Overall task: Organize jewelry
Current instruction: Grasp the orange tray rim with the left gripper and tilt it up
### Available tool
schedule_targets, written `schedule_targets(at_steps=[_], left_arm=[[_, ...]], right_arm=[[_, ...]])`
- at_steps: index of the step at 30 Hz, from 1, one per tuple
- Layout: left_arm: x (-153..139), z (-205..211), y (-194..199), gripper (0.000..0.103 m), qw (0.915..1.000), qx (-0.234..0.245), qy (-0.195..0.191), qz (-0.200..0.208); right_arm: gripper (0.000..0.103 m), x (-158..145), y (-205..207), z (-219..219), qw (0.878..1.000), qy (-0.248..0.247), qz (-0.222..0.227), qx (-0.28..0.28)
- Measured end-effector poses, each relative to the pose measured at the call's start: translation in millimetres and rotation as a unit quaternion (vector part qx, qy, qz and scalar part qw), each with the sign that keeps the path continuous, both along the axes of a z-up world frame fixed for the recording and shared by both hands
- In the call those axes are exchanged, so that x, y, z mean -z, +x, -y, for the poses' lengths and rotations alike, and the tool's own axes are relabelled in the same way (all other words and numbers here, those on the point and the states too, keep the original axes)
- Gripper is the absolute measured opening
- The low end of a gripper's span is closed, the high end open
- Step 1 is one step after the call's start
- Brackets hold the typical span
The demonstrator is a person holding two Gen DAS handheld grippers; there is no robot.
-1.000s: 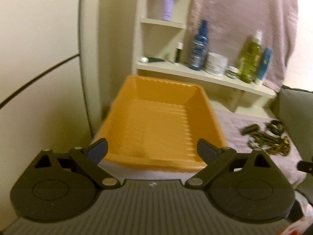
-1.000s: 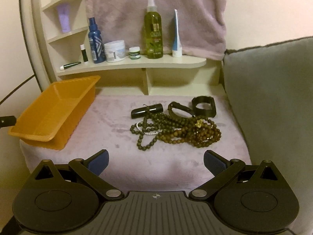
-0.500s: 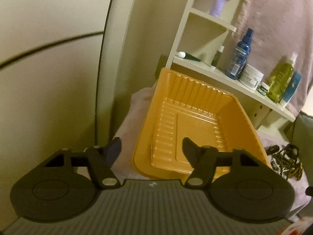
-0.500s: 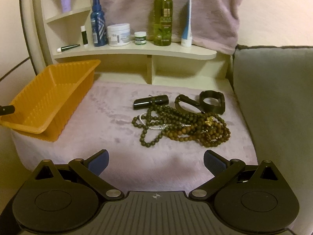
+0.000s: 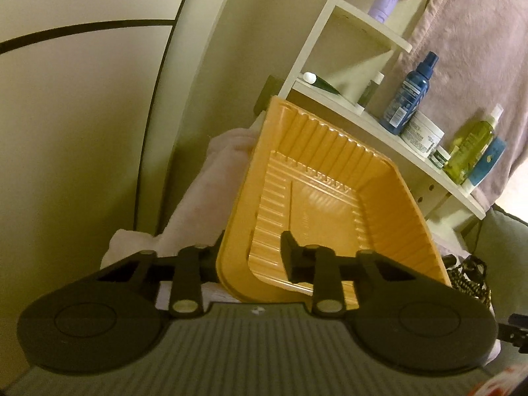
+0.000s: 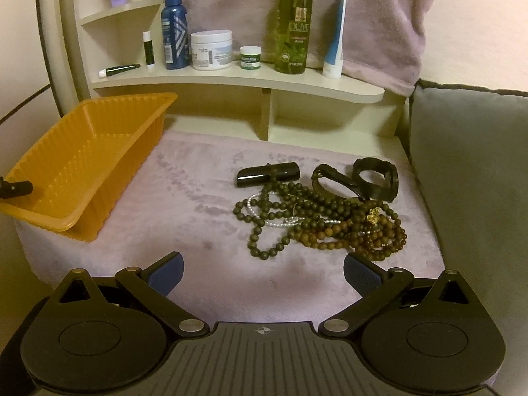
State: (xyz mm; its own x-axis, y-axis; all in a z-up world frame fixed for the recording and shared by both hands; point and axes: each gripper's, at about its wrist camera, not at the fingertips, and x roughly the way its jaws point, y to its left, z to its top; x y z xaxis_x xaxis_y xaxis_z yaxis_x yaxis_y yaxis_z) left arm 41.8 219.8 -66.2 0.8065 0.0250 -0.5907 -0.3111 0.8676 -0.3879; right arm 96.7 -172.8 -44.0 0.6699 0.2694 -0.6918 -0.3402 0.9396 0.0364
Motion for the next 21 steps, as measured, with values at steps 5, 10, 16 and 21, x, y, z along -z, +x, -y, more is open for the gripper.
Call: schedule_targets(at_steps=[5,10,16,21], left_arm=[[-5.8,7.6,-0.9,0.013,0.9997,-0.005,0.020,-0.011],[-21.9,25.3,-3.5,0.011,0.9977,-0.002,0.067,-0.012],[-47.0,51.7,-1.6,0.004,0.9881,0.019,0.152,-0.011],[-61.0,70.0,-0.4,0.004,0.9776,0.040,0.207,-0.001]], right_arm=[[0.103,0.0,1.5,2.3,1.000,0.004,0.001,0.002],[0.103,0.7,1.7,6.2,1.000,0.011,0.003,0.006],[0.103,3.9,4.8,18.4,1.000,0.023,0.007,0.020],[0.102,6.9,8.9,33.6,0.999,0.035,0.018,0.034]])
